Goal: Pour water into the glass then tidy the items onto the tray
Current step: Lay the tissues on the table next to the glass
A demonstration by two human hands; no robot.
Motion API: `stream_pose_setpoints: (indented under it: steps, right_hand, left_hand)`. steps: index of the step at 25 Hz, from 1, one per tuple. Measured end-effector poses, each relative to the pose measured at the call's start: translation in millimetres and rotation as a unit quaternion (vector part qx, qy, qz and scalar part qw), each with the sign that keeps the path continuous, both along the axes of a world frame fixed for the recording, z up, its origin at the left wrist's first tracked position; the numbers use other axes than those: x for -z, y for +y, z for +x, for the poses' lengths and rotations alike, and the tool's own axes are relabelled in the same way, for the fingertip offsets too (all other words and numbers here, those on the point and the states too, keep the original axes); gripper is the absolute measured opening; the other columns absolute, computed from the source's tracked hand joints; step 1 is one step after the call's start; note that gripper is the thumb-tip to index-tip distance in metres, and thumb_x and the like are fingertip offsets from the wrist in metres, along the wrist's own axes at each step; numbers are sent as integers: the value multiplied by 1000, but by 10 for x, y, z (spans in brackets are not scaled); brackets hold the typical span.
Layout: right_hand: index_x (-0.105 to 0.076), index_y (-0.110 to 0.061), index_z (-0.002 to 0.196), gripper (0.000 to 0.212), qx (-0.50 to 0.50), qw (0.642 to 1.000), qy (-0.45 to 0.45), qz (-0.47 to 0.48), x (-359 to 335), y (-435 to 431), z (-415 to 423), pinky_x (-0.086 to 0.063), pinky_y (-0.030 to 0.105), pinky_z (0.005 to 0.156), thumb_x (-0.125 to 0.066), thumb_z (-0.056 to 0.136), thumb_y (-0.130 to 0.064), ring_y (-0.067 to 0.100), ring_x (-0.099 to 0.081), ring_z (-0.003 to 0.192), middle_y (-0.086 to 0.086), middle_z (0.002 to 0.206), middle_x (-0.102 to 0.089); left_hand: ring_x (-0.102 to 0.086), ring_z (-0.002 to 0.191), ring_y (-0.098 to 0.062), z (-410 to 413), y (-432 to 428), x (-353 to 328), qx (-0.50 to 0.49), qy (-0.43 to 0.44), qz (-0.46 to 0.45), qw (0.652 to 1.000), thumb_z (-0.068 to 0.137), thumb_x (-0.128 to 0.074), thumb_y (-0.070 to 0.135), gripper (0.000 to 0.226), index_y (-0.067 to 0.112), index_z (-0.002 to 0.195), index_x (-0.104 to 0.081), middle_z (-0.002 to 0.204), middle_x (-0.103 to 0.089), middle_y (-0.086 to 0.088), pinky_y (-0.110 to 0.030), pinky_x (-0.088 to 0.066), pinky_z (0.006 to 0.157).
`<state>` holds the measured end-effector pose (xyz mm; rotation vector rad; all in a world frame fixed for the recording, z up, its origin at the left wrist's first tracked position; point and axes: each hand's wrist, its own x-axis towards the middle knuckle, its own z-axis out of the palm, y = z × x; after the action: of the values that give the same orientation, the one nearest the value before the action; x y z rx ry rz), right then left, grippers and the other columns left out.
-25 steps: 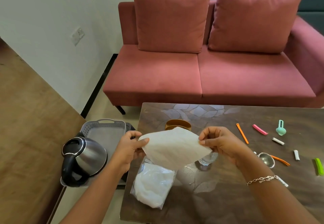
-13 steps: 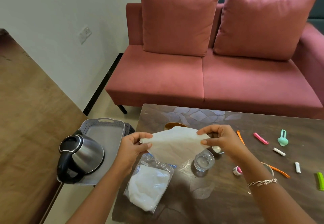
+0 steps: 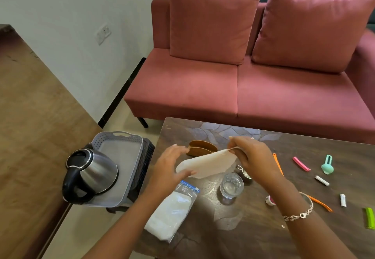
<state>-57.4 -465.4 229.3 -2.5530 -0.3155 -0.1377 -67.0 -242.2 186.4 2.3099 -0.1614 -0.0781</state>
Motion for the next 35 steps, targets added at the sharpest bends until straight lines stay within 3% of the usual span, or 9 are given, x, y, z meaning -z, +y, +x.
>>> stream_pose_setpoints:
  steps: [3,8,11,14,19,25,28,31,35]
  right_hand:
    - [-65,-11,93,11,-76,996,-6,-42,-106,6,64,-37,27,63,-56,86,-10,26,-55,86,7,92,-64]
    - [-68,-13,90,15,-124,990,22,57,-279,-105,171,-47,33,71,-60,82,-3,21,-57,81,8,90,-60]
    - [-66,-13,88,12,-90,976,73,186,-249,-250,282,-47,30,70,-60,83,-3,19,-58,77,8,88,-63]
    - [-65,-3,98,21,21,867,240,436,-113,-462,324,-54,23,70,-56,87,-19,16,-63,78,11,92,-67]
    - [-64,-1,102,42,2,788,407,461,207,-584,116,-53,21,60,-62,72,-30,16,-68,75,6,86,-72]
    - [-65,-8,77,5,109,874,280,381,398,-315,139,-47,12,47,-68,77,-4,12,-65,61,1,69,-68]
    - [-68,-11,75,3,119,963,159,180,510,-235,275,-44,19,53,-69,78,-10,12,-56,61,-3,63,-63]
    - [-68,-6,79,6,115,990,71,33,652,-193,547,-41,30,59,-66,79,-12,24,-60,69,8,71,-68]
    - [-67,-6,83,9,89,994,44,-44,1014,-89,1027,-33,27,58,-61,83,-13,28,-60,73,11,78,-66]
  left_hand:
    - [-47,109,0,25,-341,-145,55,23,-103,993,74,-75,26,57,25,126,-52,119,-53,16,6,-34,84]
    - [-62,107,-24,73,-686,-191,100,130,-229,959,83,-66,11,35,6,117,-58,115,-66,-13,-42,-52,95]
    - [-67,100,-23,50,-790,-164,83,202,-321,922,87,-59,7,25,6,112,-60,109,-68,-13,-40,-56,88]
    - [-69,97,-18,33,-858,-88,14,263,-412,872,86,-59,8,27,12,112,-60,109,-69,-6,-36,-57,82]
    - [-71,90,-18,-6,-879,47,-93,288,-508,806,86,-56,5,25,10,110,-60,103,-72,-4,-31,-60,73]
    - [-72,86,-19,13,-809,254,-172,309,-561,748,89,-52,2,22,10,107,-60,93,-75,-5,-33,-60,74]
    - [-65,99,-15,25,-729,411,-179,291,-432,835,88,-59,9,37,11,123,-50,114,-67,-7,-31,-55,82]
    - [-38,132,-16,72,-576,683,-91,229,-115,962,86,-63,20,60,18,138,-32,145,-40,-3,-28,-36,102]
    - [1,146,-19,168,-406,1040,7,195,100,976,89,-57,30,71,21,145,-16,158,-9,-2,-36,-17,118]
